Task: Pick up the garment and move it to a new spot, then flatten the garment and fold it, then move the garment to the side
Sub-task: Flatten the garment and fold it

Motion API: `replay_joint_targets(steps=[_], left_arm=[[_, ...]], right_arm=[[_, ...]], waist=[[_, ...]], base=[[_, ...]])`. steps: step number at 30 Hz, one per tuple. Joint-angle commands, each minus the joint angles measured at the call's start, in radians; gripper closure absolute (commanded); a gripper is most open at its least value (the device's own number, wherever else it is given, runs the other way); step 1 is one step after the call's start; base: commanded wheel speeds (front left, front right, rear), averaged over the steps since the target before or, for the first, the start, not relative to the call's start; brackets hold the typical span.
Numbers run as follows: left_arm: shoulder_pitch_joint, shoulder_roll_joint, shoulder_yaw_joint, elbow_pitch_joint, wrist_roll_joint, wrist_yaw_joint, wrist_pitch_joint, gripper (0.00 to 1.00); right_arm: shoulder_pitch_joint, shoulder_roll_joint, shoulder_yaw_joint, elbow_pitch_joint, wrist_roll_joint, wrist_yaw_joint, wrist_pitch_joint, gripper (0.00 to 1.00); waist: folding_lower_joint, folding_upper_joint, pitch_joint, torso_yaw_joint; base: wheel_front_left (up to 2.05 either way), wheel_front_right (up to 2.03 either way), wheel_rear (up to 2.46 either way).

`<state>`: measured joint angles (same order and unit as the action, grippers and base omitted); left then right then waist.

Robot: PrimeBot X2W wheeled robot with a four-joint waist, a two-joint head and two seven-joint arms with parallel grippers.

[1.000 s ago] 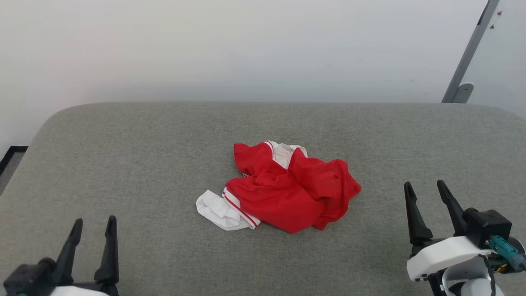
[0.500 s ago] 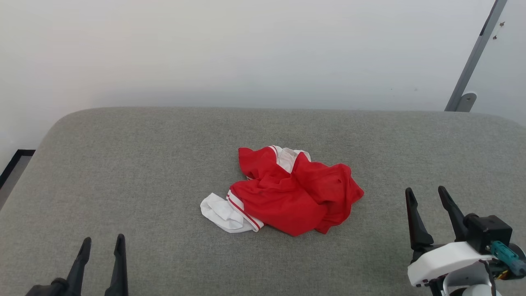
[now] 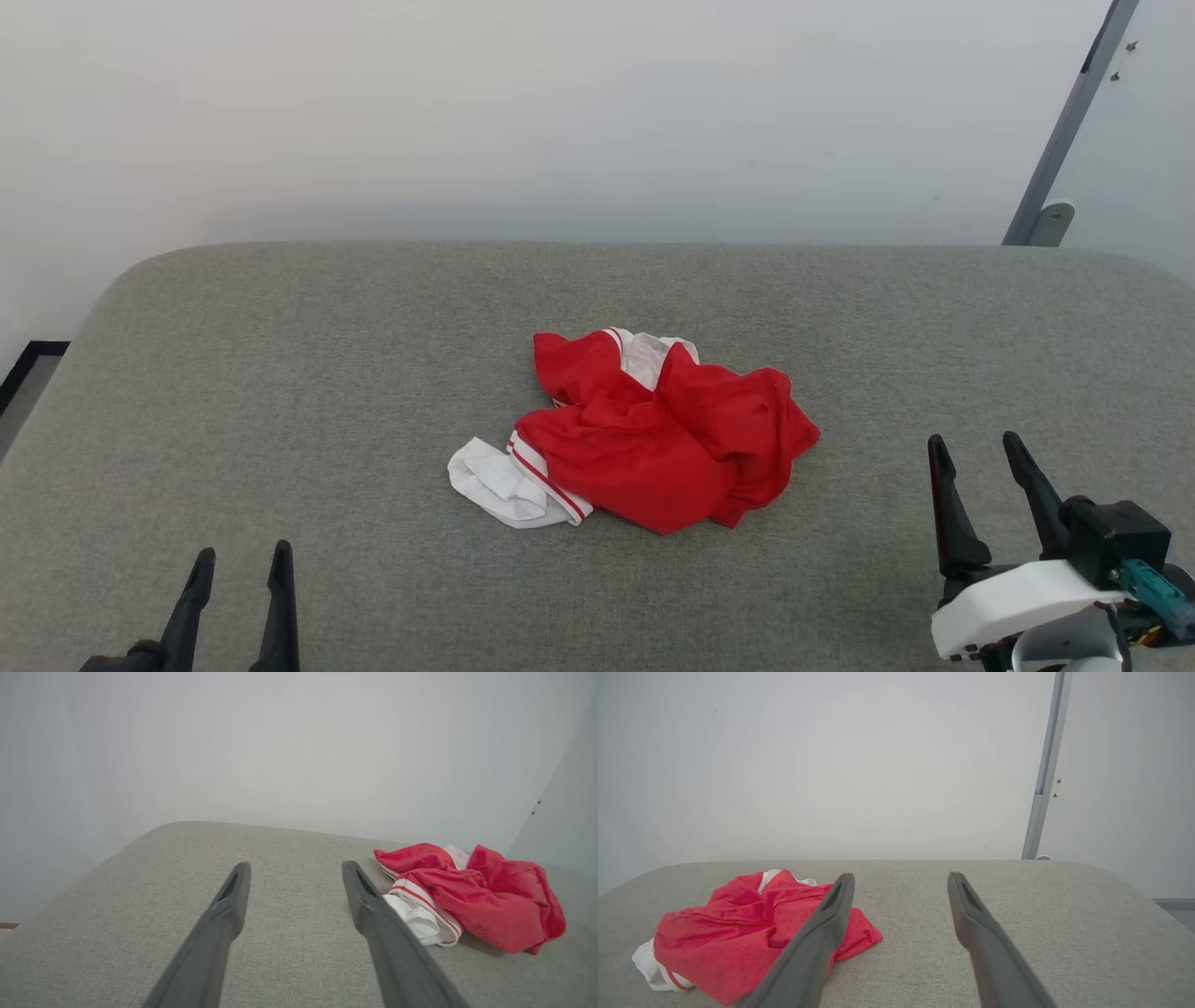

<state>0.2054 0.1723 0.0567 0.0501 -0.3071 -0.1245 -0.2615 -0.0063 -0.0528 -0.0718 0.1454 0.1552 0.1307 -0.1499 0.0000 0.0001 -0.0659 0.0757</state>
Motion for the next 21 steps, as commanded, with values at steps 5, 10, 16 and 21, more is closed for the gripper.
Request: replay_joint_targets(steps=[5, 10, 16, 21], left_arm=[[-0.012, 0.000, 0.003, -0.001, 0.011, -0.005, -0.005, 0.00], [-0.016, 0.005, -0.005, -0.002, 0.007, -0.005, -0.005, 0.00], [-0.070, 0.048, -0.092, 0.054, -0.028, -0.006, 0.011, 0.00], [-0.151, 0.089, -0.168, 0.111, -0.077, -0.006, 0.085, 0.00]], right_arm=[[0.014, 0.003, -0.003, 0.002, 0.004, 0.000, -0.010, 0.00], [0.010, 0.002, 0.000, 0.004, 0.012, 0.000, -0.011, 0.00], [0.005, 0.002, 0.012, 0.006, 0.016, 0.000, -0.006, 0.00], [-0.004, 0.002, 0.026, 0.007, 0.019, 0.000, -0.004, 0.00]], waist=[[0.0000, -0.0001, 0.002, -0.002], [0.0000, -0.0001, 0.003, -0.003], [0.0000, -0.0001, 0.007, -0.009], [0.0000, -0.0001, 0.017, -0.023]], base=[[0.00, 0.00, 0.00], [0.00, 0.00, 0.00], [0.00, 0.00, 0.00], [0.00, 0.00, 0.00]])
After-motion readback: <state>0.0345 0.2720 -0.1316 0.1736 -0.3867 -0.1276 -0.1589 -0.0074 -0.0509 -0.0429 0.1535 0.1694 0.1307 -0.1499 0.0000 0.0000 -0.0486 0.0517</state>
